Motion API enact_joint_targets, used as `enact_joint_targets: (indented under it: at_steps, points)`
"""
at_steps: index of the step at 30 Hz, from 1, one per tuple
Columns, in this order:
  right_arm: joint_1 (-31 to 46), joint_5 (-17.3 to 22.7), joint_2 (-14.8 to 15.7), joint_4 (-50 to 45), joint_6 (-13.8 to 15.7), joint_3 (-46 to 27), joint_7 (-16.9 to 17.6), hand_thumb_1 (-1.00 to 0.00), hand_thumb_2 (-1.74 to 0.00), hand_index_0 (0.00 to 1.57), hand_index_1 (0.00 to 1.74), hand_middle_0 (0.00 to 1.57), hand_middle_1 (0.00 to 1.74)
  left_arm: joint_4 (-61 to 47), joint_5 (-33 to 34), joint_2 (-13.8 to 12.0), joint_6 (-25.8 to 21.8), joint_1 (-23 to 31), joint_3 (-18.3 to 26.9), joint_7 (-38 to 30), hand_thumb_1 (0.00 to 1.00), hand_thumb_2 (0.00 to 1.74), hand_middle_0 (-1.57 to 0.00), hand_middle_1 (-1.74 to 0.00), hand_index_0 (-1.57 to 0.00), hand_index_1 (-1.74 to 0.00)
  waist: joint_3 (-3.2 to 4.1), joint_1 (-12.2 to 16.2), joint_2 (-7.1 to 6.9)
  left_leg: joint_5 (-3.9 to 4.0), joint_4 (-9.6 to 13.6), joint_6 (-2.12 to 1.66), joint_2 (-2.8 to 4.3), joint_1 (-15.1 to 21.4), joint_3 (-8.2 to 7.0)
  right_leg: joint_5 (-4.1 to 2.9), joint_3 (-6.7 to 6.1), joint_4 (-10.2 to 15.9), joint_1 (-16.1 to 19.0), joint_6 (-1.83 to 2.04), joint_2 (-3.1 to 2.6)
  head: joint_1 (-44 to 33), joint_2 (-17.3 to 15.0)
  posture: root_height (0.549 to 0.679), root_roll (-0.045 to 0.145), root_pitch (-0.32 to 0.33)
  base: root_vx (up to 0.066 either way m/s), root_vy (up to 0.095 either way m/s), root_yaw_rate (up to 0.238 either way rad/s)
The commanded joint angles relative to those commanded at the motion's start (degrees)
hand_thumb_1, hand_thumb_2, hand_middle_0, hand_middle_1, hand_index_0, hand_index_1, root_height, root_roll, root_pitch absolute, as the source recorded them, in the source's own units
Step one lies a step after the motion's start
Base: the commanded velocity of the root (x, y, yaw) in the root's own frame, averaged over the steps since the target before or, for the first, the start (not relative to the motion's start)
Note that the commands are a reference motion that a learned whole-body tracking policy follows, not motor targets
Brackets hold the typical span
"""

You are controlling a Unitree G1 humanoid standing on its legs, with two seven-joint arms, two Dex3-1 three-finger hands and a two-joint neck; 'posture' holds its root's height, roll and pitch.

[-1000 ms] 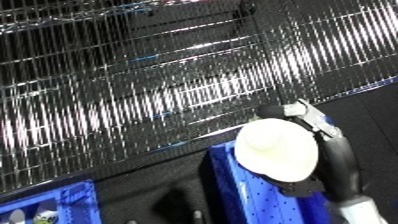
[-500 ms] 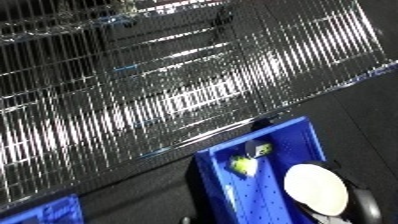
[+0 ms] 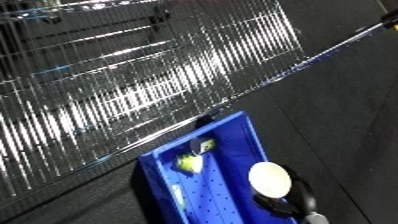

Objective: Pick up the object and place it into the box

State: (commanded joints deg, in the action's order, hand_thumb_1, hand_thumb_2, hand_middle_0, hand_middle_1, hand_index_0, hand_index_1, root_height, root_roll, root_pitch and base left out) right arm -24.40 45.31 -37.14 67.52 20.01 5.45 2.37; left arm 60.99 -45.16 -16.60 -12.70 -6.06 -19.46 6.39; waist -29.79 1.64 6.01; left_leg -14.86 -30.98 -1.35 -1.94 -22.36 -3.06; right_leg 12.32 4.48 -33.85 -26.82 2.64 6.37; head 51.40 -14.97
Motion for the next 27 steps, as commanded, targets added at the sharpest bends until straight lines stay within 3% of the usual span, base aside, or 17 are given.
enact_joint_targets:
  at_steps: [2, 13, 20, 27]
  points:
    - [0.1, -0.6, 0.2, 0.6, -0.2, 0.0, 0.2, 0.0, 0.0, 0.0, 0.0, 0.0, 0.0, 0.0, -0.1, 0.1, 0.0, -0.1, -0.3, 0.1, 0.0, 0.0, 0.0, 0.0, 0.0, 0.0, 0.0, 0.0, 0.24, 0.13, 0.3, 0.02, -0.08, 0.3, -0.06, -0.12, -0.07, 0.2, 0.1, 0.08, 0.05, -0.1, -0.2, 0.654, 0.077, 0.082, 0.002, 0.018, 0.001]
    - [0.7, -1.4, 1.5, 0.9, -0.1, 0.0, -2.0, 0.0, 0.0, 0.0, 0.0, 0.0, 0.0, 0.4, -0.2, -0.4, 0.6, -0.9, 0.0, 0.7, 0.0, 0.0, 0.0, 0.0, 0.0, 0.0, 0.0, 0.2, 0.3, 0.74, 1.4, 0.09, -0.49, 1.0, 0.09, -0.41, -0.3, 0.9, 0.4, 0.21, -0.57, -1.6, -2.0, 0.654, 0.078, 0.081, -0.009, 0.004, 0.006]
    - [1.3, -3.1, 2.9, 0.8, -0.6, 1.6, -7.8, 0.0, 0.0, 0.0, 0.0, 0.0, 0.0, 0.5, 0.3, -0.9, 1.3, -1.5, 0.7, 1.0, 0.0, 0.0, 0.0, 0.0, 0.0, 0.0, 0.0, -0.2, -0.37, 1.1, 1.8, -0.01, -0.48, 1.5, 0.55, -0.08, -0.11, 0.9, 1.2, 0.05, -1.0, -4.3, -4.5, 0.655, 0.077, 0.072, -0.014, -0.011, 0.036]
    - [1.0, -2.9, 4.9, -0.6, -1.0, 4.1, -13.1, 0.0, 0.0, 0.0, 0.0, 0.0, 0.0, 1.2, 1.4, -1.6, 2.3, -2.5, 1.4, 1.0, 0.0, 0.0, 0.0, 0.0, 0.0, 0.0, 0.0, -0.9, -1.64, 1.09, 1.5, -0.12, -0.41, 2.1, 1.3, 0.65, 0.24, 0.4, 2.4, -0.31, -1.38, -15.4, -8.3, 0.655, 0.077, 0.057, -0.014, -0.033, 0.084]
